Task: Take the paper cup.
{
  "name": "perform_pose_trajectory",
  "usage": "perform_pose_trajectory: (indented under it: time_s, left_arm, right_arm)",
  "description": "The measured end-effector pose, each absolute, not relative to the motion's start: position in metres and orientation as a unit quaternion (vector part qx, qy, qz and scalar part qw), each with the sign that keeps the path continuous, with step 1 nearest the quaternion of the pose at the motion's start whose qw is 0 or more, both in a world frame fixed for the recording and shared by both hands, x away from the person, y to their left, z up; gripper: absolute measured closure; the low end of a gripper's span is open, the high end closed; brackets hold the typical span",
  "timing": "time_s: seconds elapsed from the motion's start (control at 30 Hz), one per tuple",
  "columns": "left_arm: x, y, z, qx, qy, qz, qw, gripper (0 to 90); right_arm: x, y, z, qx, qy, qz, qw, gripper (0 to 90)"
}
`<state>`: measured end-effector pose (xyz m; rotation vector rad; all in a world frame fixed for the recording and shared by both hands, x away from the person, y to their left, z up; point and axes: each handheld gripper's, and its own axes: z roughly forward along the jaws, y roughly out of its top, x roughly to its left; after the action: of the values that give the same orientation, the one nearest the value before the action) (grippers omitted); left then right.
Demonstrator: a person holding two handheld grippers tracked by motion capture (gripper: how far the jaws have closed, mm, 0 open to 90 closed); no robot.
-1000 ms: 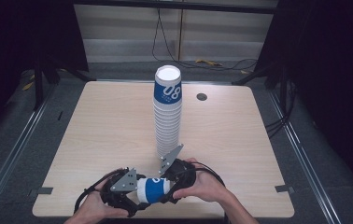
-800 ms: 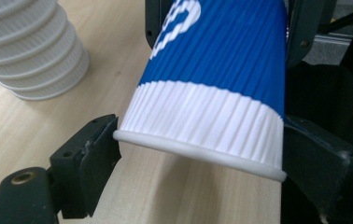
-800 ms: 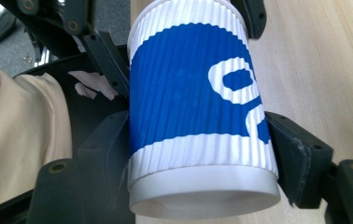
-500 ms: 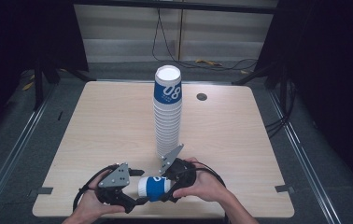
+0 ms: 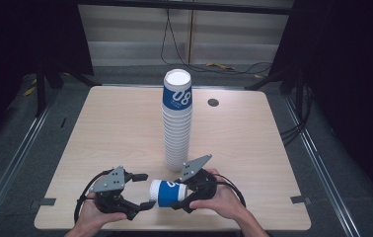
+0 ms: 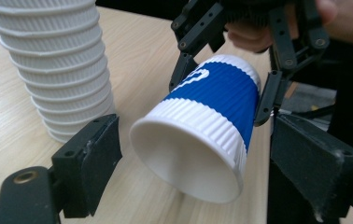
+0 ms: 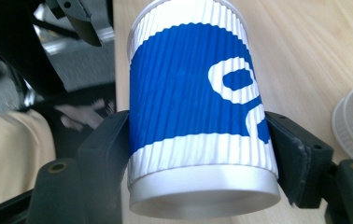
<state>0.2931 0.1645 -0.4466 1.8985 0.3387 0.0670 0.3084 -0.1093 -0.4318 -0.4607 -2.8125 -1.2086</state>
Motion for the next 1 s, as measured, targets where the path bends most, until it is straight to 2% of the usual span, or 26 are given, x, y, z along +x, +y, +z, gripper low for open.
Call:
perform_pose_trajectory:
  time_s: [0.13,0.53,1.0]
  left_arm:
    - [0.294,0.166,-0.446,0.802,0.149,0.026,0.578,15.7]
    - [0.295,0.17,-0.445,0.787,0.167,0.02,0.594,15.7]
    - [0.298,0.17,-0.449,0.784,0.173,0.006,0.596,15.3]
  right_arm:
    - [0.306,-0.116,-0.434,-0.151,-0.893,-0.424,0.011,27.5]
    - [0.304,-0.119,-0.448,-0.146,-0.853,-0.501,0.021,27.5]
    - [0.298,-0.113,-0.459,-0.137,-0.831,-0.539,0.019,27.4]
